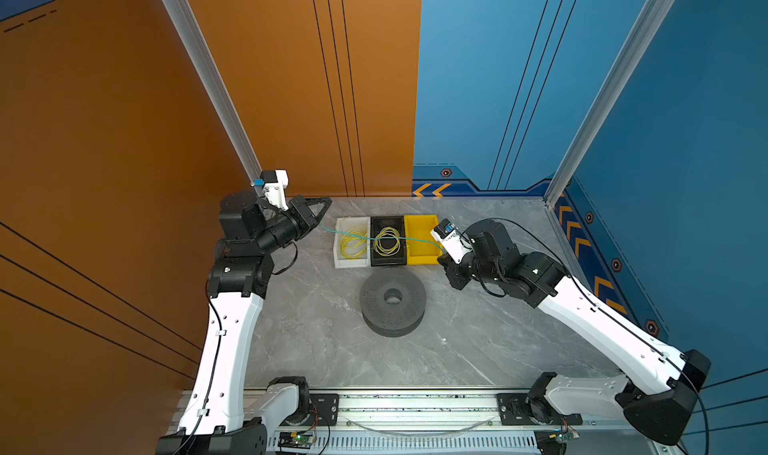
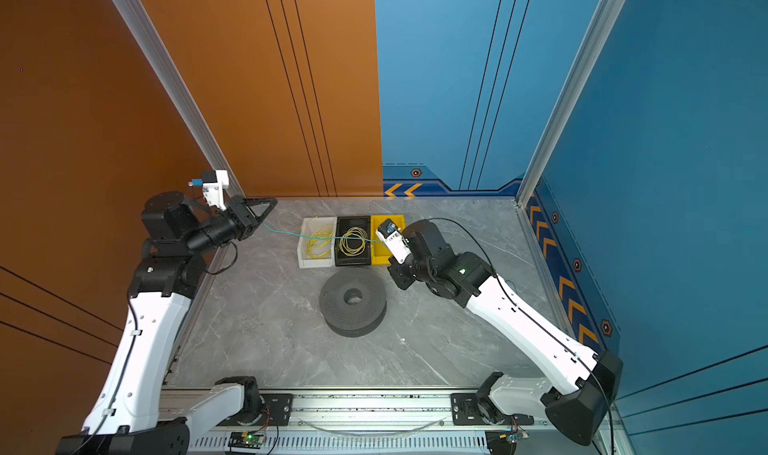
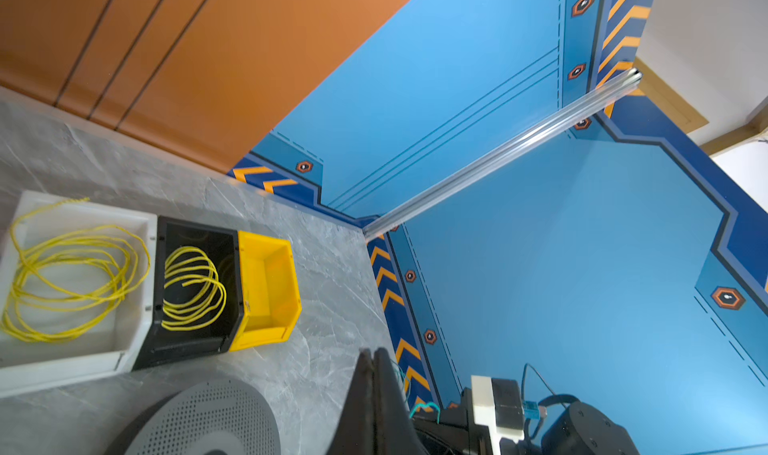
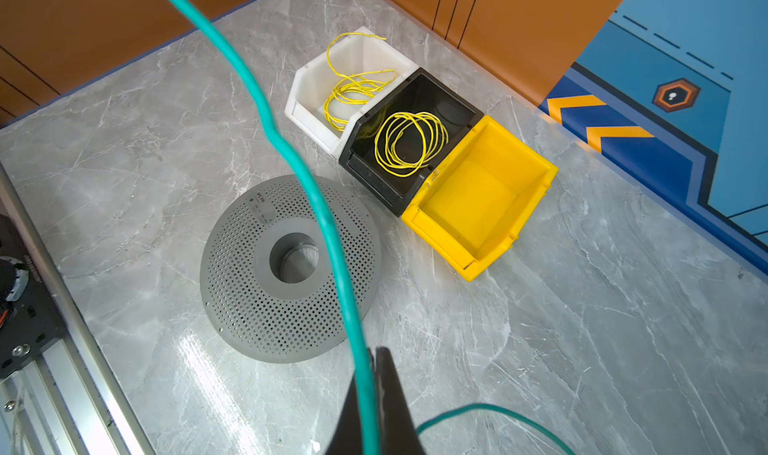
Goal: Wrap the cables
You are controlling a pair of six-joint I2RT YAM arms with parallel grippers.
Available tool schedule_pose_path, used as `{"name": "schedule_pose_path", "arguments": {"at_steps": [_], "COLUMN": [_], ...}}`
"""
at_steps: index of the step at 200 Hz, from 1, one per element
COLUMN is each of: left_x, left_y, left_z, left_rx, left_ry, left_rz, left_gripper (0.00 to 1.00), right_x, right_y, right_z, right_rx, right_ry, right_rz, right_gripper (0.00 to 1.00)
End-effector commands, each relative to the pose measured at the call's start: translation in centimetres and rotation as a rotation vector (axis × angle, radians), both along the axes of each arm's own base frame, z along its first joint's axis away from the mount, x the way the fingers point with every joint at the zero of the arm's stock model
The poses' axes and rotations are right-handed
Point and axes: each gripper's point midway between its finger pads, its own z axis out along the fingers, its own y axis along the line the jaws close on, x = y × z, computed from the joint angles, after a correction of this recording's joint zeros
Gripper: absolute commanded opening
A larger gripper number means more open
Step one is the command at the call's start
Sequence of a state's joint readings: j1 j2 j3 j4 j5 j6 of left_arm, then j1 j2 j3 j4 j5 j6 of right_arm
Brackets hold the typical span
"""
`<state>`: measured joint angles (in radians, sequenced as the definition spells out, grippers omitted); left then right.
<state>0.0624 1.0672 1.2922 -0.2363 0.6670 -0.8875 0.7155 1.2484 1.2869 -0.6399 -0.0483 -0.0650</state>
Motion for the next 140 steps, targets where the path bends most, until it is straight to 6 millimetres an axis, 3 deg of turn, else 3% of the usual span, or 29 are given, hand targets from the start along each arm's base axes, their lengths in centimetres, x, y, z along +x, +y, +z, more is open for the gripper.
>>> {"name": "schedule_pose_path", "arguments": {"at_steps": [1, 33, 72, 107, 140], "left_x": [0.5, 0.0, 0.1, 0.3, 2.3], "left_y": [3.4, 6.3, 6.2, 6.9, 5.3], "left_z": [4.9, 7.5, 9.0, 9.0, 7.3], "left_rx": [-0.100, -0.148, -0.146, -0.128, -0.077], "left_ry": [-0.195, -0.356, -0.436, -0.445, -0.328], "left_rz": [0.185, 0.383, 0.431, 0.483, 0.391], "left_gripper": [0.00, 0.00, 0.00, 0.00, 0.03], "right_x": [0.7, 0.7, 0.7, 0.4, 0.8], "right_y": [-2.2, -1.9, -1.0, -0.4, 0.3], "right_z": [-0.9, -1.7, -2.1, -2.3, -0.8], "right_rx": [0.034, 0.077, 0.097, 0.116, 0.174], "right_ry": [0.027, 0.070, 0.104, 0.138, 0.154], "right_rz": [-0.114, -0.142, -0.117, -0.089, -0.078], "right_gripper": [0.00, 0.00, 0.00, 0.00, 0.00]}}
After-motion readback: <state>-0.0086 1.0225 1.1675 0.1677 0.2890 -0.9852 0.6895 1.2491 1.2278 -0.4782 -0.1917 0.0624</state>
